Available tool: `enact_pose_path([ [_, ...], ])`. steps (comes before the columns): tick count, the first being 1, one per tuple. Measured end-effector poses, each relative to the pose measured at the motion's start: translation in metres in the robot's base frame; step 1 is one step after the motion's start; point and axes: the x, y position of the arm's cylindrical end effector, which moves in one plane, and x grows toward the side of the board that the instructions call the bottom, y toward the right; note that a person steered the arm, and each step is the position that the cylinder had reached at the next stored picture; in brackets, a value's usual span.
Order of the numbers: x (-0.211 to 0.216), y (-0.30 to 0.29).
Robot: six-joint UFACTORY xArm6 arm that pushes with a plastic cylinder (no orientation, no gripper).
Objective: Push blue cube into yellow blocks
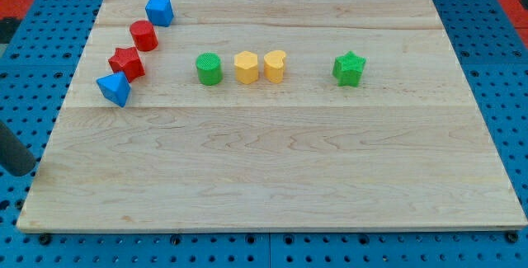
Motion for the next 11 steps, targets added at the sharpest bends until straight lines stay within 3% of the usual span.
enact_pose_path([
  [3, -0.018, 0.010],
  [6, -0.141, 0.082],
  [7, -0.146, 0.082],
  [8, -0.158, 0.005],
  [9, -0.253, 0.017],
  [10, -0.321, 0.112],
  [11, -0.322, 0.159],
])
